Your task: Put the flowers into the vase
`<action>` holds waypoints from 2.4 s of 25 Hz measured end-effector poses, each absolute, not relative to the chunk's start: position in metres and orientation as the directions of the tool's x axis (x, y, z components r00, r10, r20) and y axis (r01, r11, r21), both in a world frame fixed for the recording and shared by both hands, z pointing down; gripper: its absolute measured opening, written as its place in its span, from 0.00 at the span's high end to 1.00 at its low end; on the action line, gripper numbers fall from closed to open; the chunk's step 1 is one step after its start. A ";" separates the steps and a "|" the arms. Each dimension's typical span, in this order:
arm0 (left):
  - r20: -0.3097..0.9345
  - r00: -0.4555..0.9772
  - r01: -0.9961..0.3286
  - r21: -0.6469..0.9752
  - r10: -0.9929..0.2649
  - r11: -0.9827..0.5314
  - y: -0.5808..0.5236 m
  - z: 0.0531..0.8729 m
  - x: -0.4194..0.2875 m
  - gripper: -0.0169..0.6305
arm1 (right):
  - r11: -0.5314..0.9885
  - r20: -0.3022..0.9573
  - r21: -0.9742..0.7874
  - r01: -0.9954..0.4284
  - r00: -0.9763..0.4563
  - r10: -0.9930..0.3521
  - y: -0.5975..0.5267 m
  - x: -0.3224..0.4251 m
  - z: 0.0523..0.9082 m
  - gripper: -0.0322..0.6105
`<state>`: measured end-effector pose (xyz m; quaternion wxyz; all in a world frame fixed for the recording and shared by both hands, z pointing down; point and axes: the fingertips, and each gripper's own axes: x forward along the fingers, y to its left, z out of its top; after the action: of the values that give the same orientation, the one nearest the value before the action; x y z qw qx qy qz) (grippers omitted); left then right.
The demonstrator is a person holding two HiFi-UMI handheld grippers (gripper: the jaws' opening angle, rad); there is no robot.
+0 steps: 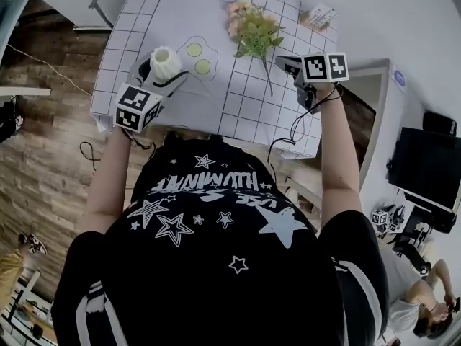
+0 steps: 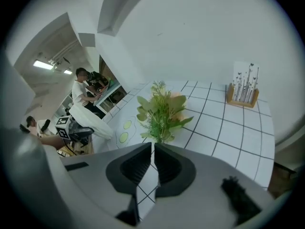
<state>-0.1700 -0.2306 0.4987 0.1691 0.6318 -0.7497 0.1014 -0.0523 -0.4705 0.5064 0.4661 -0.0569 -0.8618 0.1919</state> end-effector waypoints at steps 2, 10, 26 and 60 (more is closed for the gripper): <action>0.381 -0.156 -0.979 0.062 -0.911 0.193 -0.231 0.498 -0.171 0.38 | 0.899 0.779 -0.432 -0.073 -0.532 0.331 -0.466 -0.057 0.514 0.84; 0.399 -0.176 -0.974 0.063 -0.900 0.218 -0.231 0.499 -0.171 0.38 | 0.840 0.783 -0.535 -0.092 -0.427 0.452 -0.465 -0.069 0.547 0.80; 0.420 -0.201 -0.967 0.058 -0.885 0.248 -0.231 0.499 -0.171 0.38 | 0.820 0.786 -0.570 -0.043 -0.318 0.530 -0.454 -0.086 0.582 0.79; 0.419 -0.208 -0.965 0.058 -0.884 0.254 -0.232 0.502 -0.172 0.38 | 0.632 0.480 -0.773 0.050 -0.605 0.635 -0.410 -0.107 0.525 0.87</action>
<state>-0.1718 -0.2319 0.5019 0.1873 0.6009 -0.7694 0.1086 -0.1066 -0.4098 0.5246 0.3915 -0.2104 -0.8142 0.3735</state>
